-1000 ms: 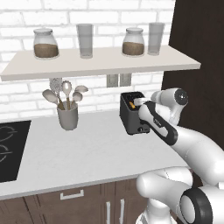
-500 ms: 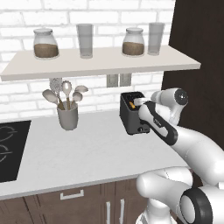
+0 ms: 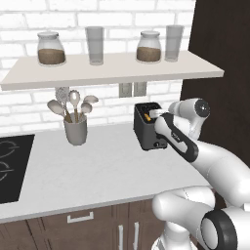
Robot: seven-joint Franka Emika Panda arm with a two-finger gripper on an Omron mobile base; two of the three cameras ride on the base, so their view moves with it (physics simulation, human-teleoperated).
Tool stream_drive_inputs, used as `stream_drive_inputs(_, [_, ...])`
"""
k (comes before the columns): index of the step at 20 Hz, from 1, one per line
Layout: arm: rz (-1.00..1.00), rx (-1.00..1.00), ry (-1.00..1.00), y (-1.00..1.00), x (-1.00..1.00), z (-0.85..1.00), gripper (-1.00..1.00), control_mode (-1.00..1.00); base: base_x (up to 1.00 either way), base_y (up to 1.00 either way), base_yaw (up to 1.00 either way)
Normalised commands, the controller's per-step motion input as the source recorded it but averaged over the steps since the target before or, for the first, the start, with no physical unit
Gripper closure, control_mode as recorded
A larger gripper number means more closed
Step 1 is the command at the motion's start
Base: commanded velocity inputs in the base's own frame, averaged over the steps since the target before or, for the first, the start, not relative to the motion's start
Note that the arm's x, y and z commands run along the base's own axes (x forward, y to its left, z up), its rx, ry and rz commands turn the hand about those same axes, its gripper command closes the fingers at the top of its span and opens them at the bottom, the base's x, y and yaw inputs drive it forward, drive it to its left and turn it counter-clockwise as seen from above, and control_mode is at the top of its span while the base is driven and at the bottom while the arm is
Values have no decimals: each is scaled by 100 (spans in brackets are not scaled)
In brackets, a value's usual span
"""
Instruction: Start the toaster. Once the lever pops up, take the bread to the plate on the dining counter.
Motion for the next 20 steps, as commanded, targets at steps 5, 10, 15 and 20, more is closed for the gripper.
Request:
stream_drive_inputs(5, [0,0,0,0,0,0,-100,-100,0,0,0])
stream_drive_inputs(10, [0,0,0,0,0,0,-100,-100,0,0,0])
stream_drive_inputs(15, [0,0,0,0,0,0,-100,-100,0,0,0])
stream_drive_inputs(20, [0,0,0,0,0,0,-100,-100,0,0,0])
